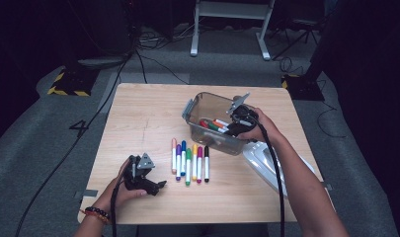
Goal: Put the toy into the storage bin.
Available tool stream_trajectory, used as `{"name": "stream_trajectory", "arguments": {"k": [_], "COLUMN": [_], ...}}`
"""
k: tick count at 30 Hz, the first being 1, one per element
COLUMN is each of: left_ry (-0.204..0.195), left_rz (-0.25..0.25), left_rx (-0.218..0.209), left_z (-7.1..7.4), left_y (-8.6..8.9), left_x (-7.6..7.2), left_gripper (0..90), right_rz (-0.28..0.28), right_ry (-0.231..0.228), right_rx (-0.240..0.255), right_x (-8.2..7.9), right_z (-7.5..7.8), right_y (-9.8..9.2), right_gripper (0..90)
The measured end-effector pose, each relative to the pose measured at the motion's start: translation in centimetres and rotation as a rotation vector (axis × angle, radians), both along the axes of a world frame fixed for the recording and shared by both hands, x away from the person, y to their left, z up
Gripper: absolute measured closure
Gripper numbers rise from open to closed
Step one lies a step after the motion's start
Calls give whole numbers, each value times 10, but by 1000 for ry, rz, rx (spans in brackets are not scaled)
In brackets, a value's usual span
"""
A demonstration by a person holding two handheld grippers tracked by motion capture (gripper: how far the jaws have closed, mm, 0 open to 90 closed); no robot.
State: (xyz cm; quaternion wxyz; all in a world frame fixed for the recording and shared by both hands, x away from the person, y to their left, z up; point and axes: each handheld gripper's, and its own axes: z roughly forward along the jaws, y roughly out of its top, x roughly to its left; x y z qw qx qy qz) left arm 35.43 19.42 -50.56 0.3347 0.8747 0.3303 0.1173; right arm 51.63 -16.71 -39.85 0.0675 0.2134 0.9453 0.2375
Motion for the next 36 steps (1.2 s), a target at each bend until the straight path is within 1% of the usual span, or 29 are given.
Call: {"name": "stream_trajectory", "arguments": {"k": [2,3,4,5,7,8,10,11,12,14,17,18,21,23,26,27,29,30,31,34,36], "left_ry": [0,0,-1,-1,-1,0,0,0,-1,-1,-1,0,2,2,0,-1,-1,-1,1,0,0], "left_rz": [0,0,0,1,1,1,1,1,1,1,1,1,4,4,3,3,2,2,3,3,3], "left_rx": [0,0,0,0,-1,-1,-1,-1,0,-1,0,-1,-4,-4,-2,-2,-1,-1,0,2,2], "left_z": [0,0,0,0,0,0,0,0,0,0,0,0,0,0,0,0,0,0,0,0,0], "left_y": [0,0,0,0,0,0,0,0,0,0,0,0,0,0,0,0,0,0,0,0,0], "left_x": [0,0,0,0,0,0,0,0,0,0,0,0,-1,-1,-1,-1,-1,-1,-1,-1,-1], "left_gripper": [5,5,5,5,5,5,5,5,5,5,5,5,5,5,5,5,5,5,5,5,5], "right_rz": [-23,-51,-60,-70,-107,-115,-131,-145,-150,-139,-127,-124,-116,-103,-96,-94,-94,-101,-103,-108,-108], "right_ry": [-22,-44,-57,-79,-127,-145,-170,-186,-198,-227,-250,-269,-285,-308,-318,-316,-320,-325,-319,-329,-338], "right_rx": [14,38,55,85,121,137,172,212,235,269,284,281,303,308,320,331,329,342,352,369,364], "right_x": [-1,-3,-4,-8,-15,-21,-27,-32,-37,-49,-61,-69,-83,-94,-106,-111,-118,-123,-127,-138,-146], "right_z": [2,5,8,12,19,24,30,35,39,46,50,52,52,52,48,45,41,38,36,28,22], "right_y": [-4,-8,-11,-16,-23,-28,-34,-40,-43,-50,-54,-56,-59,-60,-62,-62,-62,-62,-62,-61,-58], "right_gripper": [561,541,512,465,396,375,336,328,316,296,285,282,277,274,266,265,257,257,257,252,248]}}
